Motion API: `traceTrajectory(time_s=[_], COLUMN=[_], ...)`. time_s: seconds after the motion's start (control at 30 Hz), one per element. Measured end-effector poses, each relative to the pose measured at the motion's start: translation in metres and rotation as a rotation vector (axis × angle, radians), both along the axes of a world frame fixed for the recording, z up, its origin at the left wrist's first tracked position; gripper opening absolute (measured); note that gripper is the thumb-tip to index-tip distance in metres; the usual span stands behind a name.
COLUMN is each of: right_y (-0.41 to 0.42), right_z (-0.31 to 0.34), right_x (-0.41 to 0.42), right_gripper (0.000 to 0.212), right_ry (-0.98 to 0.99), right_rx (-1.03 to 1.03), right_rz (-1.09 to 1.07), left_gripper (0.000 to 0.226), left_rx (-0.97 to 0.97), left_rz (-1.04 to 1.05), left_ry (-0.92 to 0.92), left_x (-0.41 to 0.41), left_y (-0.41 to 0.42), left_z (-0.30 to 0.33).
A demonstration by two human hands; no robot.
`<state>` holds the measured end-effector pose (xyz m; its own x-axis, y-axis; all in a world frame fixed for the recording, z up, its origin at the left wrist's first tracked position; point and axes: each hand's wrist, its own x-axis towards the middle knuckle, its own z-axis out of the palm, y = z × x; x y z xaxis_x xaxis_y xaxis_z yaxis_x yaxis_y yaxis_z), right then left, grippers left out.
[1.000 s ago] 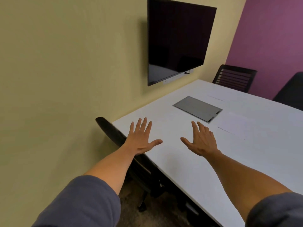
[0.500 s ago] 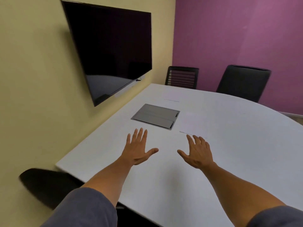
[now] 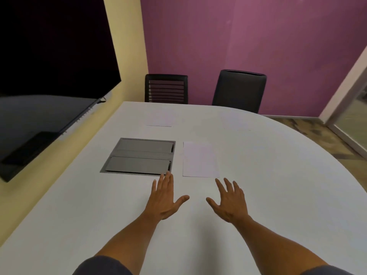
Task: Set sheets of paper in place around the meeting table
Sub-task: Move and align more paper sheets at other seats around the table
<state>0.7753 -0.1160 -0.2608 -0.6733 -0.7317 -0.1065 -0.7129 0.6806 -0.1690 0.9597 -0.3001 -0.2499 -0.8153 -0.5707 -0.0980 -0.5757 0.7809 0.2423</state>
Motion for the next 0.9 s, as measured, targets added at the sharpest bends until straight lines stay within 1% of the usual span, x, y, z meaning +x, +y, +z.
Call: traceTrajectory(time_s=[0.1, 0.17, 0.4, 0.53, 0.63, 0.77, 0.83, 0.9], right_y=[-0.03, -0.051, -0.101, -0.12, -0.136, -0.143, -0.144, -0.147], right_z=[-0.024, -0.043, -0.096, -0.127, -0.148, -0.174, -0.183, -0.188], right_x=[-0.005, -0.012, -0.055, -0.082, -0.096, -0.109, -0.114, -0.117], right_gripper=[0.086, 0.086, 0.088, 0.087, 0.089, 0.096, 0.098, 0.099], right_ry=[-0.027, -0.053, -0.106, -0.135, -0.181, -0.275, -0.269, -0.232], right_rx=[0.031, 0.038, 0.101, 0.13, 0.104, 0.035, 0.045, 0.072], right_rz=[-0.035, -0.084, -0.15, -0.181, -0.208, -0.275, -0.276, -0.265], left_gripper=[0.108, 0.109, 0.101, 0.099, 0.097, 0.098, 0.098, 0.097], left_rx=[-0.086, -0.139, -0.156, -0.138, -0.085, 0.038, 0.061, 0.025], left_rz=[-0.161, -0.229, -0.179, -0.209, -0.202, -0.219, -0.215, -0.185], left_ry=[-0.048, -0.08, -0.117, -0.102, -0.072, 0.011, 0.007, -0.033], left_x=[-0.024, -0.043, -0.105, -0.138, -0.161, -0.182, -0.186, -0.187], left_y=[-0.029, -0.049, -0.103, -0.124, -0.129, -0.129, -0.129, -0.127], left_z=[-0.026, -0.044, -0.096, -0.13, -0.156, -0.187, -0.199, -0.208])
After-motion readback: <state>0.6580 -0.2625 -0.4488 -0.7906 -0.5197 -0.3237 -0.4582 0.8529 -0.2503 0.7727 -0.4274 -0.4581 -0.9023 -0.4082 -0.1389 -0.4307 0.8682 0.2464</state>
